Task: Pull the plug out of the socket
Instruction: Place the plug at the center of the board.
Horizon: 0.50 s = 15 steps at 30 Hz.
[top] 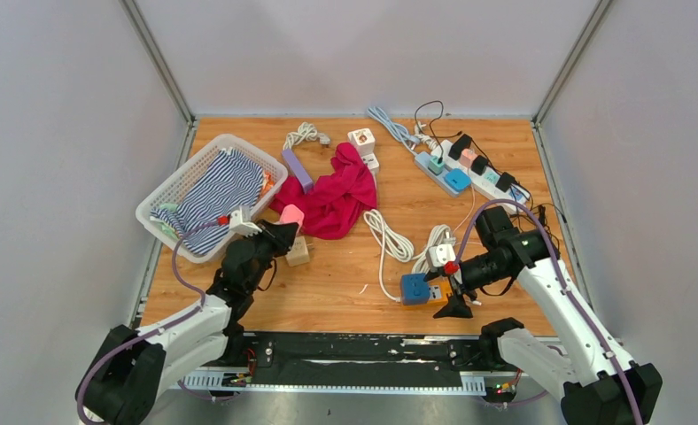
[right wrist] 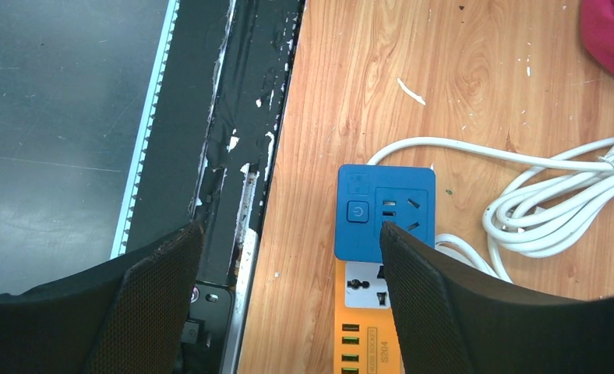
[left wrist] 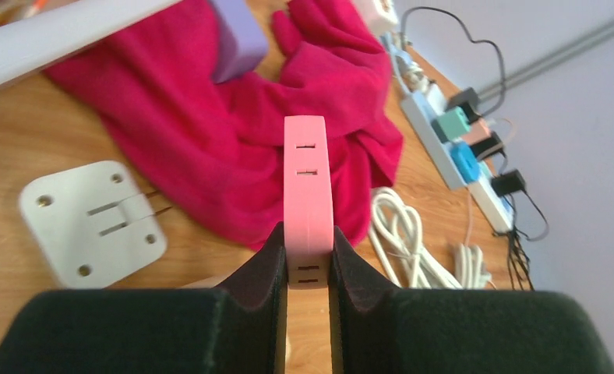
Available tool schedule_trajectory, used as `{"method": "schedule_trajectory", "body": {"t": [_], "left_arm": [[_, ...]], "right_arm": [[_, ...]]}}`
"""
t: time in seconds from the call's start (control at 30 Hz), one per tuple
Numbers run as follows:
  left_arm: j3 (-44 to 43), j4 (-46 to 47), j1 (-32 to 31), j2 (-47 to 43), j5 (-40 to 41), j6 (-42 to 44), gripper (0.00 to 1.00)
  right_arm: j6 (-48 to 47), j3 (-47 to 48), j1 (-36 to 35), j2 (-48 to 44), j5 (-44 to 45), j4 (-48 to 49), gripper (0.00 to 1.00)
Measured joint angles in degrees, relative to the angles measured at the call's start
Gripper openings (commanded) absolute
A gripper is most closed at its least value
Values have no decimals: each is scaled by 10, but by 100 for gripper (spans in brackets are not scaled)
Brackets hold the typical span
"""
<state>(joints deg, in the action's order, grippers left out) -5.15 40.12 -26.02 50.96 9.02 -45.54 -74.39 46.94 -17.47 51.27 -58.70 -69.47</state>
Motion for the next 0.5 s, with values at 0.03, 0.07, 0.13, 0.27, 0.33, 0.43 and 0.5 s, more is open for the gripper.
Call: {"method": "schedule_trajectory", "body": {"t": [0.03,0.07,0.13,0.27,0.33,0.43,0.5], "left_arm": [[0,-4,1,5,10,-5,0],[-1,-8,1,9,19,-8,0],[-3,-21,1,15,41,-16,3],[-12,-43,2,26,74,-27,15],[-16,-48,2,34,85,-31,27],[-20,-57,3,45,97,-36,49],[-20,-61,4,45,103,-37,55]], "right_arm": [[0,0,0,0,0,0,85],[0,0,0,0,0,1,85],[0,0,0,0,0,1,85],[0,0,0,0,0,1,85],[0,0,0,0,0,1,85],[0,0,0,0,0,2,85],[1,0,0,0,0,2,85]]}}
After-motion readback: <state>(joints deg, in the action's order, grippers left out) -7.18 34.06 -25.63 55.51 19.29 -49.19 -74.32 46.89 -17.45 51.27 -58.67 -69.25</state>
